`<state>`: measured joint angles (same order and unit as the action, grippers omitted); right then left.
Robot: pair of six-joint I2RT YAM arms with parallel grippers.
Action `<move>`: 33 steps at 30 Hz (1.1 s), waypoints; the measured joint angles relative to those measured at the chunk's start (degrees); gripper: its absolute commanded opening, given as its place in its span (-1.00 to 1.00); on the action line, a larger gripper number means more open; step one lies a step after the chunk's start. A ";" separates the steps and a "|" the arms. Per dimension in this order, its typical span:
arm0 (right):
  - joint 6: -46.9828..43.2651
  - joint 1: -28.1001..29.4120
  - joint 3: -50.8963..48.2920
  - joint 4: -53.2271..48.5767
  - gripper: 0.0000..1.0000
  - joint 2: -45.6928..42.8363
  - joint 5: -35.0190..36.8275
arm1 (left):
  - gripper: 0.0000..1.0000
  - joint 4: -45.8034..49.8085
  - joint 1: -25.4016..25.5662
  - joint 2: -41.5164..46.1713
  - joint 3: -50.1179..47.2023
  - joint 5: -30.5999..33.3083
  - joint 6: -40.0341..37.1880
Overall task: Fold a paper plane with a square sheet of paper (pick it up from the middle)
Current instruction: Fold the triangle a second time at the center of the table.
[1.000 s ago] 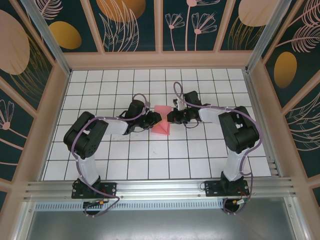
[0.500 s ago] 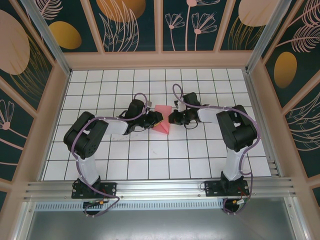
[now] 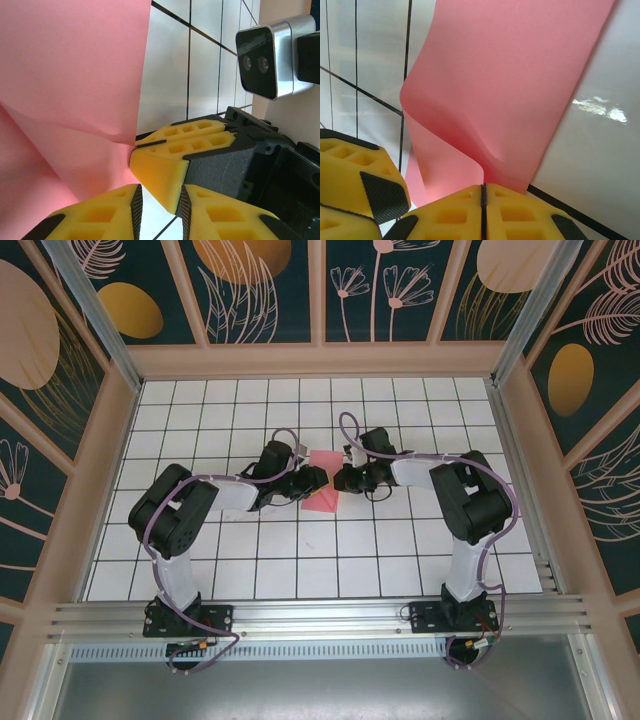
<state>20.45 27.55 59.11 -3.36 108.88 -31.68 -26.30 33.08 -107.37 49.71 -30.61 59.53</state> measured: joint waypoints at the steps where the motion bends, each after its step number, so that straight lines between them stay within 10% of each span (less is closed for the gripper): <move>1: -0.17 0.00 0.00 -0.07 -0.78 0.02 0.55 | -0.43 0.00 0.00 0.00 0.00 0.00 -0.11; 33: -2.56 0.85 1.42 -0.98 -0.78 0.92 5.20 | -0.48 0.04 0.33 -2.58 0.94 0.02 -0.39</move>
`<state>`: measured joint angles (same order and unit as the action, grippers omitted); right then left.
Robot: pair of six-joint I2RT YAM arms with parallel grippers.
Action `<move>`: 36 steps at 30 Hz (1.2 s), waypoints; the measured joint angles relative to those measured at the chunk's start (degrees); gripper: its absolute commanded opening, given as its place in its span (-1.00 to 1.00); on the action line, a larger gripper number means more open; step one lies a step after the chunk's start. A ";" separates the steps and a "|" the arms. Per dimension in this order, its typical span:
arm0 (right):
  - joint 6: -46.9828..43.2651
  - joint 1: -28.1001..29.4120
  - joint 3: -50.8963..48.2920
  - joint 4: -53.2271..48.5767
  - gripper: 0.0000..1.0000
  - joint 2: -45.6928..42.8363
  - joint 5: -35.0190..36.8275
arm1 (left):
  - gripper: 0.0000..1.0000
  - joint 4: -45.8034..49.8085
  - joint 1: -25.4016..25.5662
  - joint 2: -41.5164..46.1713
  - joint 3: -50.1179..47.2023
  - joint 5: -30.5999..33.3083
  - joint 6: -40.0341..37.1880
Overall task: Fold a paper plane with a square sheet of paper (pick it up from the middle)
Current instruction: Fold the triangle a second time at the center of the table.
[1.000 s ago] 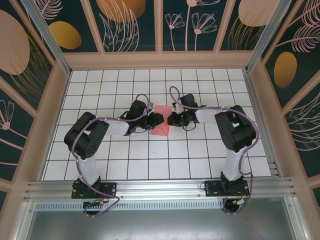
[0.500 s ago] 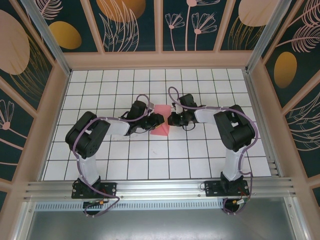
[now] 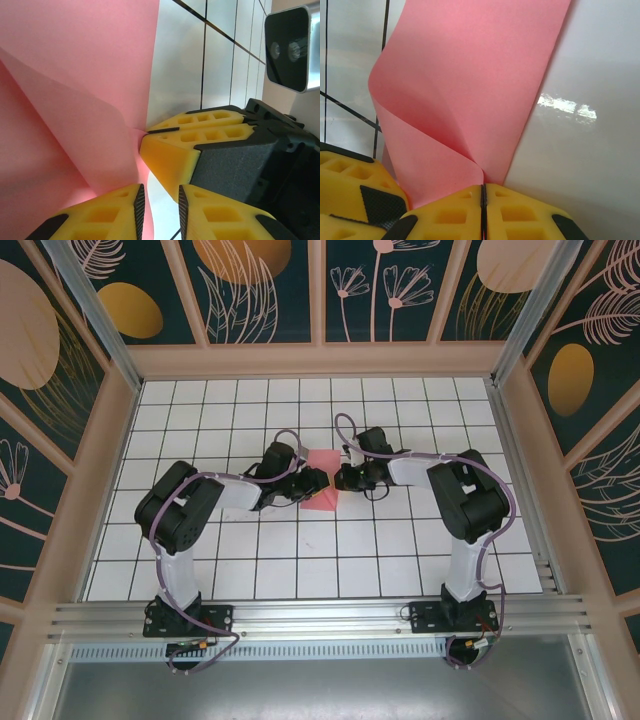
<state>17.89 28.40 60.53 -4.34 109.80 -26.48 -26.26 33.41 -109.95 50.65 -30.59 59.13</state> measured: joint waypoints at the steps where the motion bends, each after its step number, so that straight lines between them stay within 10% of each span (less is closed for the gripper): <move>1: 0.00 0.00 0.07 -0.07 -0.78 0.00 0.09 | -0.49 0.13 0.04 -0.02 0.00 0.11 0.00; 36: -1.09 0.11 2.10 1.16 -0.76 1.81 -1.11 | -0.51 3.61 0.04 -0.11 0.04 2.84 -1.14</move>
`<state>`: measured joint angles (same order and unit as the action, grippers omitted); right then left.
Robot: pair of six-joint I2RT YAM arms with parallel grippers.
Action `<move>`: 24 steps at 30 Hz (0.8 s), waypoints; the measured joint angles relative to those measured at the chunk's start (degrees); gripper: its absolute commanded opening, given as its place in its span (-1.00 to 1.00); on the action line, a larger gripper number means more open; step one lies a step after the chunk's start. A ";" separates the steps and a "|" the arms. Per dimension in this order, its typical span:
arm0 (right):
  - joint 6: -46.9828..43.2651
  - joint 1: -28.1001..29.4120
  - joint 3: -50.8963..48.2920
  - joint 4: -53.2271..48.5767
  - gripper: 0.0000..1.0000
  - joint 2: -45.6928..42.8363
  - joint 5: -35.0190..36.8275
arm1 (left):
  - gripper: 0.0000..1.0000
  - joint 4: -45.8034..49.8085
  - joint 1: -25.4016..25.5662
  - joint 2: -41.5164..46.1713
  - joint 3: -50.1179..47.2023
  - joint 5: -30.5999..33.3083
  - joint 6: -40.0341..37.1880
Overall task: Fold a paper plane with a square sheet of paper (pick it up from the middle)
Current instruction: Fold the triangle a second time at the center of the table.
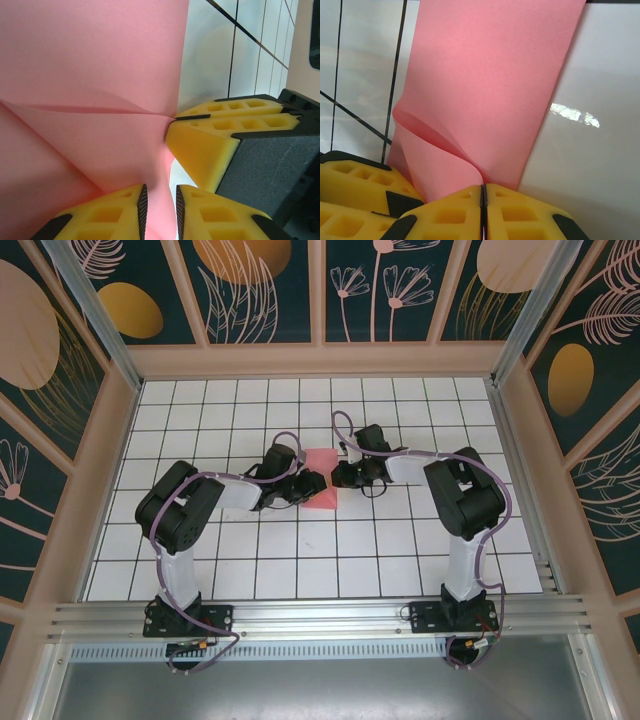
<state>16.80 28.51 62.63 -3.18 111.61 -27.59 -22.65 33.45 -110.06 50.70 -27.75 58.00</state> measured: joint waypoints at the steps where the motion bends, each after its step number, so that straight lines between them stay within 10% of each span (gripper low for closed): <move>1: 0.00 0.00 0.00 0.02 -0.76 0.00 -0.11 | -0.51 0.17 0.00 0.00 0.00 0.11 -0.11; 24: -0.39 0.00 0.72 -0.07 -0.77 0.85 0.74 | -0.51 0.79 0.00 -0.50 0.76 0.15 -0.83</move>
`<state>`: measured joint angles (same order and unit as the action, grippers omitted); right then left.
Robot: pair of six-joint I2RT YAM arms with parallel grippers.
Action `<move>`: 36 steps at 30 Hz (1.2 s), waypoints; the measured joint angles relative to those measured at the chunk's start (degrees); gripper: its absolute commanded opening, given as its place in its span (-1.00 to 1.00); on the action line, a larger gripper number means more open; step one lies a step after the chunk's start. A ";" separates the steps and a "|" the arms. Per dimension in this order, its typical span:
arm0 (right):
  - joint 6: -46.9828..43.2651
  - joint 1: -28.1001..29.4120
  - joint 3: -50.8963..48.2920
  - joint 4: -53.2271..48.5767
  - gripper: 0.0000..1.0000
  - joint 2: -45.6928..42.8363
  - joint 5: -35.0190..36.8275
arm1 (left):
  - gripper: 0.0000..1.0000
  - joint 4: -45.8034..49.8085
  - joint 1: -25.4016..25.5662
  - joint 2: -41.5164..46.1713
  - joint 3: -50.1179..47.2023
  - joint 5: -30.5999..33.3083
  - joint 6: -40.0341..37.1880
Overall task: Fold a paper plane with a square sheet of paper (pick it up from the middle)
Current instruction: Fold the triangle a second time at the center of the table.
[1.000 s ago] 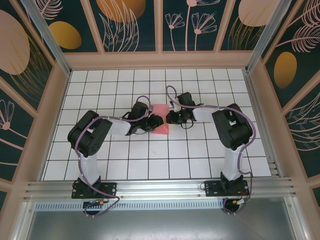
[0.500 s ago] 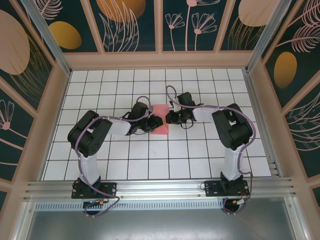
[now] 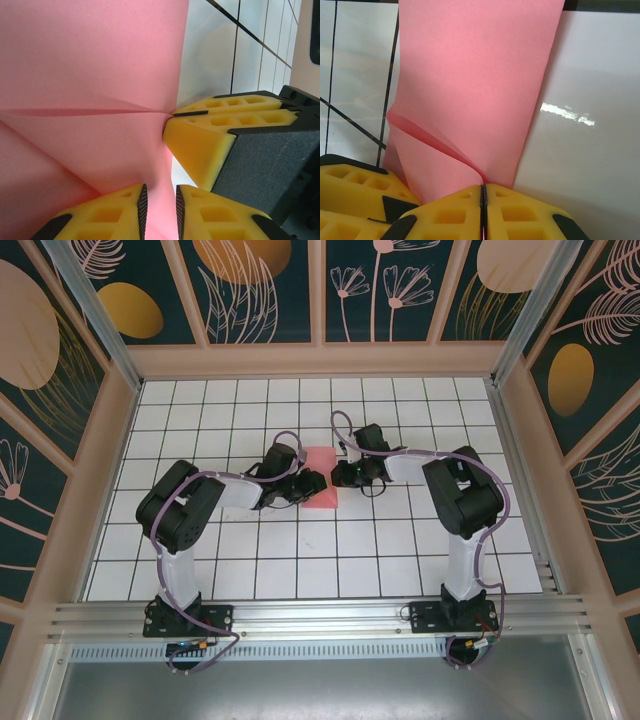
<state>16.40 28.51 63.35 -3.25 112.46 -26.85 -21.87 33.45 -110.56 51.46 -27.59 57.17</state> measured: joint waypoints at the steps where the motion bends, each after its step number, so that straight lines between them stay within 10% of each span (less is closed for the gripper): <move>1: 0.00 0.00 0.00 0.00 -0.77 0.00 0.02 | -0.51 0.02 0.00 -0.11 0.00 0.00 -0.02; 36: 0.26 0.33 2.89 -1.75 -0.65 0.00 2.84 | -0.74 4.61 0.33 -0.94 1.90 3.43 -1.27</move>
<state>16.67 28.84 66.24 -4.99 112.46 -24.01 -17.26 33.78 -111.50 53.36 -24.16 55.90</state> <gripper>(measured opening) 0.166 0.135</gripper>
